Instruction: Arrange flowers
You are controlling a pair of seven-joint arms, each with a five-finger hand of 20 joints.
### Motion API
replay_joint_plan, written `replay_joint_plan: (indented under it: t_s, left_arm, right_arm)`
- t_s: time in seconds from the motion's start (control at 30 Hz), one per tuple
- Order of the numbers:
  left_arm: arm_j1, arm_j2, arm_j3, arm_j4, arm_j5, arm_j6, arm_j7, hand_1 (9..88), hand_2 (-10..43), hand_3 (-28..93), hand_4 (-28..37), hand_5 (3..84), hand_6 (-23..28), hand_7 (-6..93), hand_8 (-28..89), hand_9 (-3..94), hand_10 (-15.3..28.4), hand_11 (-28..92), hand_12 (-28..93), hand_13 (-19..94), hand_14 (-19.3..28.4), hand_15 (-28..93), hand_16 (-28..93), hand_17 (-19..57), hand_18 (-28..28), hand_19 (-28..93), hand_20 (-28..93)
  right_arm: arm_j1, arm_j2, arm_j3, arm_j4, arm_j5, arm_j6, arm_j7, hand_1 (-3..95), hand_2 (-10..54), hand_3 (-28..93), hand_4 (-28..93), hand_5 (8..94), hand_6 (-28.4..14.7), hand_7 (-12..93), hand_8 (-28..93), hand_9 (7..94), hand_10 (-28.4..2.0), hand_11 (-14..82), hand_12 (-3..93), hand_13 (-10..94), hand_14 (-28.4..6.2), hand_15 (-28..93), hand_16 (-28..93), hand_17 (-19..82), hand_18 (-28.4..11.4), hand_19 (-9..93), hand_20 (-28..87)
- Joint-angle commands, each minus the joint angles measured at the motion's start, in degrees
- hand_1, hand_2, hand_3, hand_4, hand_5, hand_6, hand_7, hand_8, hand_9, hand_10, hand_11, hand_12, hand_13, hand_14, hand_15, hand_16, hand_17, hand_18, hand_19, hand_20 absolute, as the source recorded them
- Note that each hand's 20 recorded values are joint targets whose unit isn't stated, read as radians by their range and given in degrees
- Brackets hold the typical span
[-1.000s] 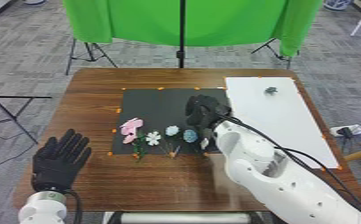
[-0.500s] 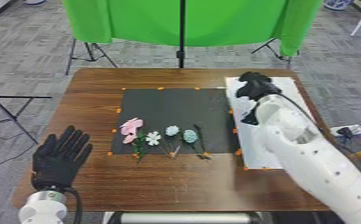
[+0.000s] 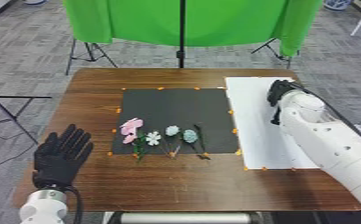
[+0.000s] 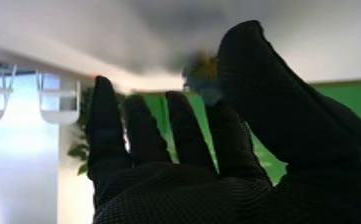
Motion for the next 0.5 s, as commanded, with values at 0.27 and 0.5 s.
replay_joint_plan:
  t_s: [0.27,0.5]
  left_arm:
    - [1.13,-0.08,0.19,-0.01,-0.82,0.74,0.25,29.2,16.6,76,-28.3,46.0,9.5,16.3,-10,37.8,15.2,24,11,28,14.7,40,-6,-5.3,13.3,31,16]
    - [1.91,-0.33,-0.2,-0.51,-0.8,1.0,0.4,28.9,17.2,76,-28.3,46.1,9.4,16.4,-10,37.9,15.2,25,11,28,14.8,40,-6,-5.4,13.3,32,16]
  right_arm:
    - [-4.92,0.83,-0.02,-6.07,-1.7,13.26,-1.05,62.1,-4.1,65,-28,75.0,0.5,23,0,79.0,-10.6,8.3,32.1,65,-7.5,27,34,21,-19.2,66,26]
    - [-15.62,5.35,3.0,-26.43,-4.84,13.48,-5.09,60.7,-4.9,68,-28,76.2,0.0,23,0,79.9,-10.9,8.2,33.0,65,-7.5,27,36,21,-19.8,67,27]
